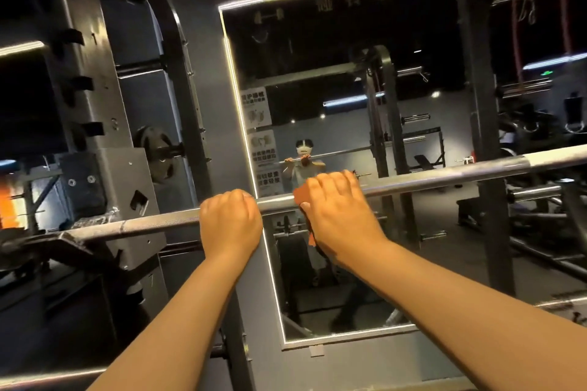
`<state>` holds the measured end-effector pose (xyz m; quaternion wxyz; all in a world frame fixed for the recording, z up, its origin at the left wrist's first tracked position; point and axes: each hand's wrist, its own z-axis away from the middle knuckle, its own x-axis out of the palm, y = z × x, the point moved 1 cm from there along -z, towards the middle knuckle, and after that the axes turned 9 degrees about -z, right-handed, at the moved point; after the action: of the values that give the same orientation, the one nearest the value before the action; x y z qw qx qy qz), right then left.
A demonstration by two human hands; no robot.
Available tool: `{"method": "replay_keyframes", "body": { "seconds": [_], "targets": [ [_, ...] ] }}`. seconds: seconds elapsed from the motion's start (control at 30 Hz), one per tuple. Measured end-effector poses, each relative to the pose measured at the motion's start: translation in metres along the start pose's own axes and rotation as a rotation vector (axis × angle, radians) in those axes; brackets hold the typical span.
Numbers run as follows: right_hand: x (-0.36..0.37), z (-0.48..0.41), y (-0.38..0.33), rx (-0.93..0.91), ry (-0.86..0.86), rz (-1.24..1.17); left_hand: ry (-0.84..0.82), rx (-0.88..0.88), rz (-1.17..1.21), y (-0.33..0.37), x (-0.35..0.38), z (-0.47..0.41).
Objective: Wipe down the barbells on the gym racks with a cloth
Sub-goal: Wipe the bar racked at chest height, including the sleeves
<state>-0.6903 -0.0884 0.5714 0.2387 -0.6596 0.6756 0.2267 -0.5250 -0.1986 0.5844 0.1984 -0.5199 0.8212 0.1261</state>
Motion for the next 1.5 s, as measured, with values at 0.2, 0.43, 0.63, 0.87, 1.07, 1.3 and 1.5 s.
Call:
{"method": "replay_keyframes", "body": {
  "seconds": [0.2, 0.43, 0.63, 0.87, 1.07, 1.3, 1.5],
  "targets": [
    [-0.021, -0.005, 0.008, -0.009, -0.165, 0.059, 0.022, 0.015, -0.013, -0.033, -0.003, 0.005],
    [-0.019, -0.037, -0.040, -0.033, -0.236, -0.004, -0.068, -0.030, -0.188, -0.048, 0.000, 0.007],
    [0.023, -0.028, -0.069, 0.007, -0.117, 0.031, -0.065, -0.038, -0.193, -0.051, 0.000, 0.011],
    [0.015, -0.055, -0.070, -0.111, -0.148, -0.007, 0.052, -0.059, -0.043, -0.050, 0.004, 0.015],
    [0.020, -0.064, -0.082, -0.129, -0.123, 0.039, 0.025, -0.073, -0.016, -0.052, 0.000, 0.015],
    [0.056, -0.033, -0.070, -0.211, 0.108, -0.028, -0.076, -0.004, 0.019, -0.042, -0.006, 0.006],
    [0.015, -0.059, -0.068, -0.212, -0.164, -0.092, -0.028, 0.010, -0.032, -0.043, 0.004, 0.008]
  ]
}}
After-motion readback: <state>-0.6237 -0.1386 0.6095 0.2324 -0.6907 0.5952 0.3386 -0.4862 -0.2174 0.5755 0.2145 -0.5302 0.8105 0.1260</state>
